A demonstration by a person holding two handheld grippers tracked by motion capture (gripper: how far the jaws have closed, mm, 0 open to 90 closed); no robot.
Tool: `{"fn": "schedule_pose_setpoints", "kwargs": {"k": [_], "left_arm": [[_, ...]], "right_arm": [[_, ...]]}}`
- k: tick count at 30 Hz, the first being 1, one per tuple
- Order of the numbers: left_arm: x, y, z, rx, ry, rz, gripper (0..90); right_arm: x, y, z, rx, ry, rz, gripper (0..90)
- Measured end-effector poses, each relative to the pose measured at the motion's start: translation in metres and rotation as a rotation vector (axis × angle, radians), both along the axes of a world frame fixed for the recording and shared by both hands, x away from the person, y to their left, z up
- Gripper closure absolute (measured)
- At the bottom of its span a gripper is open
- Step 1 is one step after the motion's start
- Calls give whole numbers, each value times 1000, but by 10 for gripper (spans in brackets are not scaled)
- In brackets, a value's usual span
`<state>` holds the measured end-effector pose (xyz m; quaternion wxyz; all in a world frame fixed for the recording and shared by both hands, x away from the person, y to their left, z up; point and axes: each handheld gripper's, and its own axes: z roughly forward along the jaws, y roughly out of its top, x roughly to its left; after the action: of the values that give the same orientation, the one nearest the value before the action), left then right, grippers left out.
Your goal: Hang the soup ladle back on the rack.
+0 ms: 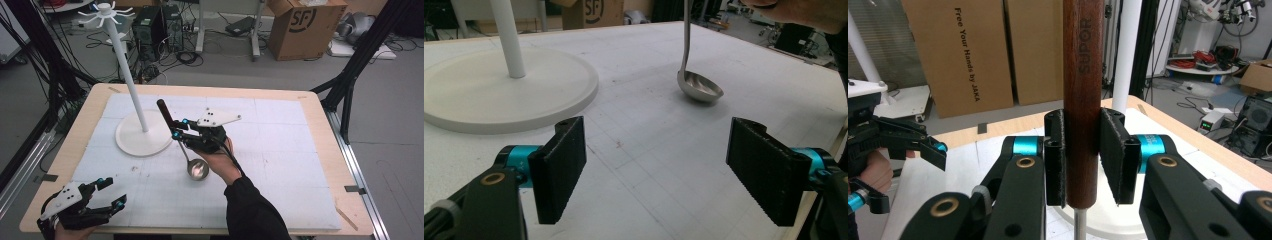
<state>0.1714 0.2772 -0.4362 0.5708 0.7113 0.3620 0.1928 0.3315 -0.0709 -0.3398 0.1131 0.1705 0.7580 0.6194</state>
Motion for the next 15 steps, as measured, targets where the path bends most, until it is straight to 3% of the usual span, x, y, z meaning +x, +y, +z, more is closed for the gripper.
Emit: {"fn": "schedule_pose_setpoints", "kwargs": {"k": [8,15], "left_arm": [[0,0,0,3,-1,1,247],[0,0,-1,7,0,3,248]], "right_arm": [[0,-3,2,15,-8,-4,737],[-1,-8,5,63,-17,-8,736]]}}
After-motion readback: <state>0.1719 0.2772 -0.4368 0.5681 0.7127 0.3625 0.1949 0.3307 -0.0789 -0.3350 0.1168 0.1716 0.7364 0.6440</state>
